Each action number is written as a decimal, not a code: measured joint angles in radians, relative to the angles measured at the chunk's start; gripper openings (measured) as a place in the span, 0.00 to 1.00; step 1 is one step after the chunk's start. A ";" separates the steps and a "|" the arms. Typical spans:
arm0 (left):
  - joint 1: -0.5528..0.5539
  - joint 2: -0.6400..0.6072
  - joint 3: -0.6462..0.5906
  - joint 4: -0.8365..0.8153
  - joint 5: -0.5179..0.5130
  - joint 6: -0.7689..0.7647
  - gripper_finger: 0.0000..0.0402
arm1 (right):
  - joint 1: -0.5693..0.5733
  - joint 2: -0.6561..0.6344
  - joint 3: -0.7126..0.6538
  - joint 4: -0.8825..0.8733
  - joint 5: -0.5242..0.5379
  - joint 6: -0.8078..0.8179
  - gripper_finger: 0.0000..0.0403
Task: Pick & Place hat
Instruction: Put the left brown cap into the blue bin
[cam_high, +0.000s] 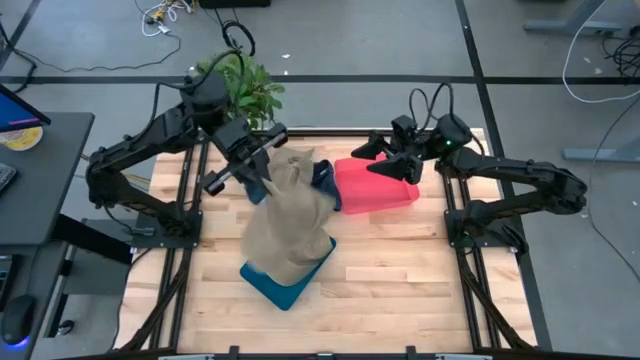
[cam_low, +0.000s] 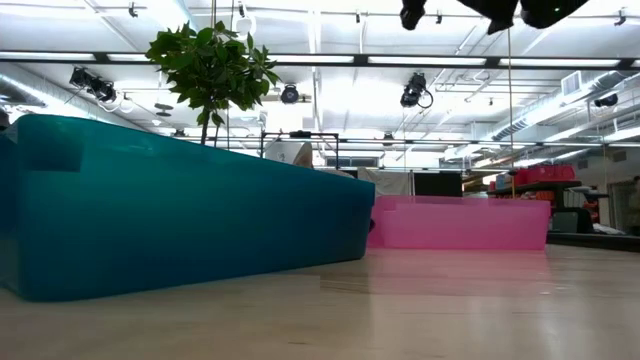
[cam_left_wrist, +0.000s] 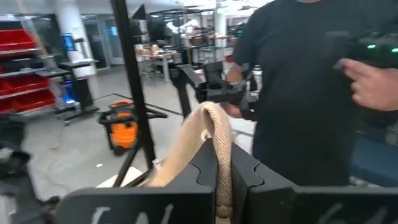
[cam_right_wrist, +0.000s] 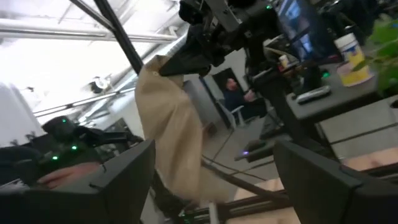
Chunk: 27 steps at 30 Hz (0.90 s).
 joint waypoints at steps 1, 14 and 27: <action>-0.008 0.004 0.000 0.001 0.010 -0.002 0.02 | 0.002 0.012 0.007 0.010 -0.010 0.008 0.81; -0.020 0.053 -0.002 0.106 0.010 -0.025 0.02 | 0.056 0.201 0.234 -0.108 -0.228 0.003 0.81; -0.016 0.057 -0.001 0.133 0.020 -0.025 0.02 | 0.106 0.272 0.309 -0.091 -0.384 0.092 0.81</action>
